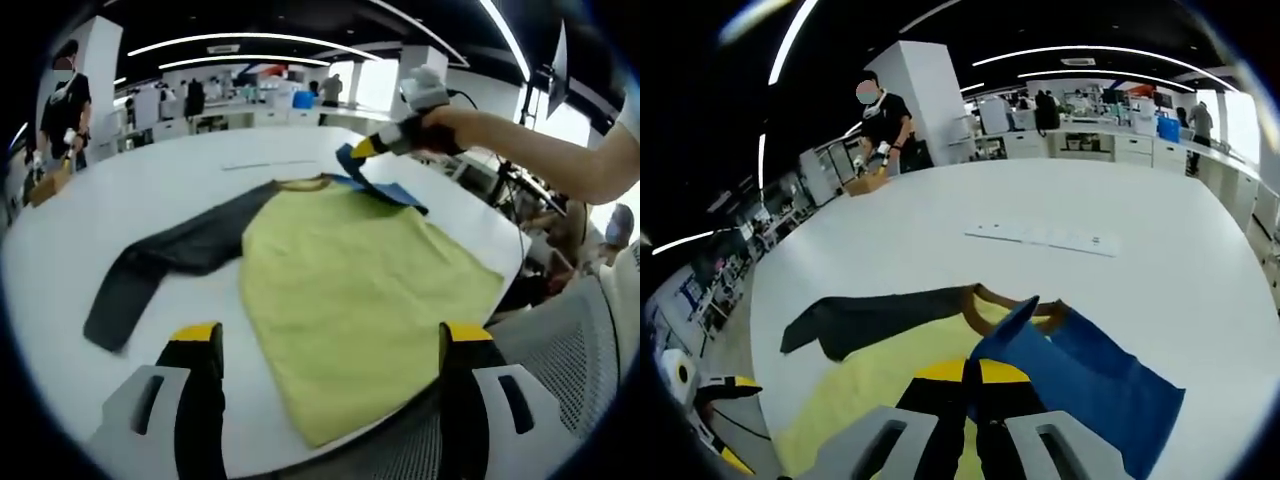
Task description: Fold the garment on the visible template until the final outline fits inside the template.
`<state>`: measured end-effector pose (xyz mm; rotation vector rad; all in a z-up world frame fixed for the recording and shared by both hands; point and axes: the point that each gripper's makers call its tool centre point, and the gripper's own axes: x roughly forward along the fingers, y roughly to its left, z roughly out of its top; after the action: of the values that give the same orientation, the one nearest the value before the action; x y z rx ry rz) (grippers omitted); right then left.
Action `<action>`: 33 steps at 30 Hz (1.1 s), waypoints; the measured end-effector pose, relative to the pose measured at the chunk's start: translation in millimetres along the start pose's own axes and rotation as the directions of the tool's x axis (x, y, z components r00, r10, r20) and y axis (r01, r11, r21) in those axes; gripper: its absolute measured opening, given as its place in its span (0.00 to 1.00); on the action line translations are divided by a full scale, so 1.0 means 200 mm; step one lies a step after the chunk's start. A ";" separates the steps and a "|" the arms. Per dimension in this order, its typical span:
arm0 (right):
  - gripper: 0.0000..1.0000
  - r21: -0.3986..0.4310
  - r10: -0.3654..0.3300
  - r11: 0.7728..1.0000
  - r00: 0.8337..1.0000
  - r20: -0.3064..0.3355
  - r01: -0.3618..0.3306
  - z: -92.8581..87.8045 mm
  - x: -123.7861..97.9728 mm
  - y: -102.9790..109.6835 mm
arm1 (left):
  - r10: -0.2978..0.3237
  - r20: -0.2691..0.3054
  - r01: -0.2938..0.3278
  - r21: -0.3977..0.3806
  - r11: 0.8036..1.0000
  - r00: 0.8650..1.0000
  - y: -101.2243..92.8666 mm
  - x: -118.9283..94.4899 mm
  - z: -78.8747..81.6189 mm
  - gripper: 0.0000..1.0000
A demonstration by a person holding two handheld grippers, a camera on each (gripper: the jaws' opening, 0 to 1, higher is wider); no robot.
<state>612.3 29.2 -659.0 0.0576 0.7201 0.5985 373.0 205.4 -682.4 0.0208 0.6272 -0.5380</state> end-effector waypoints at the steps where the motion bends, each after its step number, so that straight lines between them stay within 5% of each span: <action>1: 0.00 -0.004 0.003 1.000 1.000 -0.002 -0.003 0.00 0.01 0.00 | 0.000 -0.001 0.000 -0.001 1.000 1.000 0.00 0.00 0.00 0.85; 33: 0.00 -0.088 0.094 0.991 0.994 -0.064 -0.099 -0.02 0.19 0.32 | 0.015 -0.003 -0.015 -0.016 1.000 1.000 0.03 -0.01 -0.02 0.85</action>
<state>601.1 101.1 -668.6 -0.0096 0.7502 0.7275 372.3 212.7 -684.4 0.0107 0.6342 -0.5188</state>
